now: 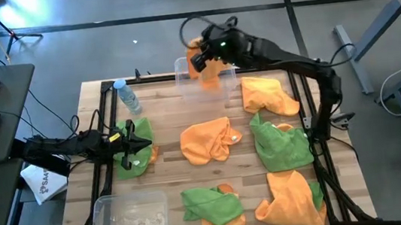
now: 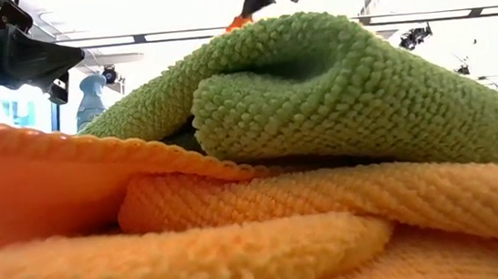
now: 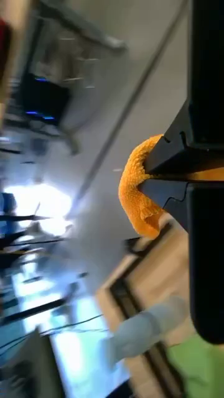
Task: Sort microfiber towel by color & place in baskets
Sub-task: Put the orange towel into the top transparent bin, then put the green towel into the bottom transparent bin
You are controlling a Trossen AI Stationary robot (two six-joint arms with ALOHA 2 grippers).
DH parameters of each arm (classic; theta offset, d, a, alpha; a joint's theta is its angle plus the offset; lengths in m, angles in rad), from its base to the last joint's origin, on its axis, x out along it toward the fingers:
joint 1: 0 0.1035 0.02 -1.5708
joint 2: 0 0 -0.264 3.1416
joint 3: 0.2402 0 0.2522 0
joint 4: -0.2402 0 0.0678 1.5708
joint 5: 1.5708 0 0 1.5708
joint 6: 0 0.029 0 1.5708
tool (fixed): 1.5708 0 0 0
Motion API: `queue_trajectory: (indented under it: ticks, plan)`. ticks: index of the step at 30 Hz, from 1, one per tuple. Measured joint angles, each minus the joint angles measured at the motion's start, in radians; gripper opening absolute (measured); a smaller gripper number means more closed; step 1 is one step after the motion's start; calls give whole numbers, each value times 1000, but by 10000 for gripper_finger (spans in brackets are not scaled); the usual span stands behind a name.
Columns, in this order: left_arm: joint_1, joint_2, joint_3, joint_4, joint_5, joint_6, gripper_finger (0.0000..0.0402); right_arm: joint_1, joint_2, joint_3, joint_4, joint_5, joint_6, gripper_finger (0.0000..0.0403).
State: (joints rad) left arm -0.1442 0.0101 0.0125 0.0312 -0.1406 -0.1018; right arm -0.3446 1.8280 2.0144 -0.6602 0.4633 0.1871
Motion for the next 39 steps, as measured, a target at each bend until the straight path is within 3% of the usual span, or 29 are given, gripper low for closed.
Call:
queue_trajectory:
  ticks: [4, 15, 27, 35, 39]
  plan:
    - [0, 0, 0, 0, 0, 0, 0, -21, 62, 0, -123, -15, 77, 0]
    - [0, 0, 0, 0, 0, 0, 0, -160, 239, 0, -252, -355, 287, 15]
    - [0, 0, 0, 0, 0, 0, 0, -188, 261, -2, -263, -381, 207, 131]
    - [0, 0, 0, 0, 0, 0, 0, -188, 250, -2, -330, -381, 172, 142]
    - [0, 0, 0, 0, 0, 0, 0, -174, 208, -2, -395, -374, 174, 122]
